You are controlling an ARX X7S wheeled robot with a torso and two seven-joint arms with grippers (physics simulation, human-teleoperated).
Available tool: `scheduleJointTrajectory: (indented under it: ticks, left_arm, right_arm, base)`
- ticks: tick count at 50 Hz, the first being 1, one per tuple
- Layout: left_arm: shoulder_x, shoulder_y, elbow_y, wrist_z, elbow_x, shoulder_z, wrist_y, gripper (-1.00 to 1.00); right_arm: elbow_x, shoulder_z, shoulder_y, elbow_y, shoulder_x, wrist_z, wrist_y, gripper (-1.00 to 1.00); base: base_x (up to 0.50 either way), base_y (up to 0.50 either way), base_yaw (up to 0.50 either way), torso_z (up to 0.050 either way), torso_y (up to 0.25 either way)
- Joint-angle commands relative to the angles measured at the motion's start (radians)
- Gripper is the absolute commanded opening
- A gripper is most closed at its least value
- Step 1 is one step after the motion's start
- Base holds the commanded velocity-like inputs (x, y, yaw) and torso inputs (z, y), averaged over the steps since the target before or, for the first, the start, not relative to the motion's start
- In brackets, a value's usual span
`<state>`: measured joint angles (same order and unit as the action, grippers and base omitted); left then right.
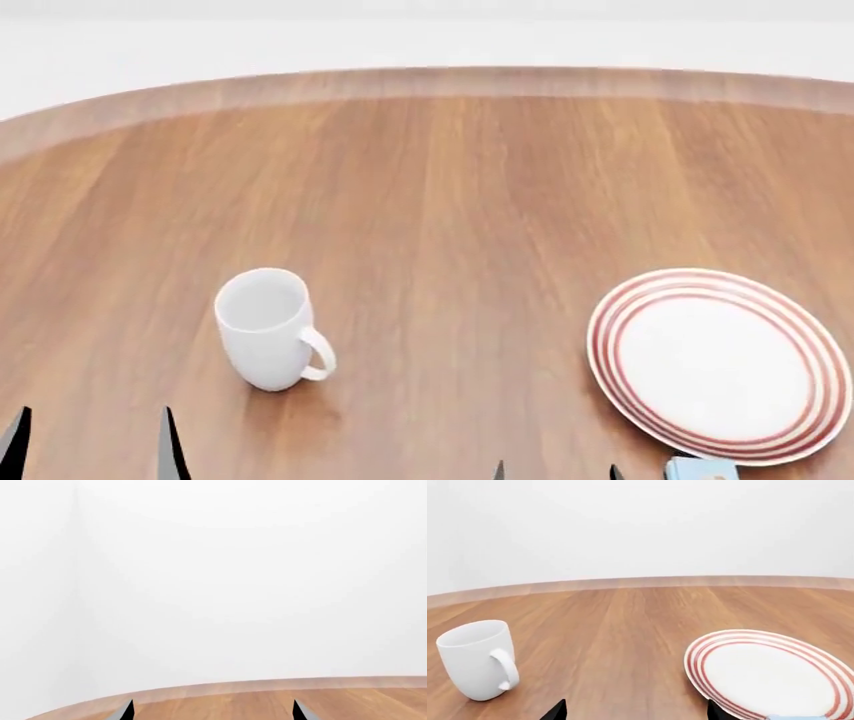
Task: Pick up the red mug and put it on the plate
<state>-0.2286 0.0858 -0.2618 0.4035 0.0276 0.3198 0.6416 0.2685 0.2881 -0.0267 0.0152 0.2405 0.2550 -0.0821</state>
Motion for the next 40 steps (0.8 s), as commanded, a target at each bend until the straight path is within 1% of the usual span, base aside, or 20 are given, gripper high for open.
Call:
scheduleJointTrajectory:
  ticks: [1, 35, 40]
  left_arm:
    - [-0.003, 0.001, 0.000, 0.004, 0.000, 0.004, 0.001, 1.00]
    - [-0.011, 0.004, -0.001, 0.015, 0.004, 0.016, 0.003, 1.00]
    - [-0.012, 0.004, -0.001, 0.017, 0.004, 0.018, 0.003, 1.00]
  right_arm:
    - [0.003, 0.005, -0.002, 0.001, 0.003, 0.005, -0.001, 1.00]
    - [0.013, 0.014, -0.005, 0.001, 0.011, 0.023, 0.000, 1.00]
    - [0.014, 0.017, -0.010, 0.012, 0.012, 0.019, -0.006, 1.00]
  base:
    - [0.17, 0.00, 0.00, 0.000, 0.000]
    - [0.17, 0.00, 0.00, 0.000, 0.000]
    - [0.05, 0.00, 0.00, 0.000, 0.000]
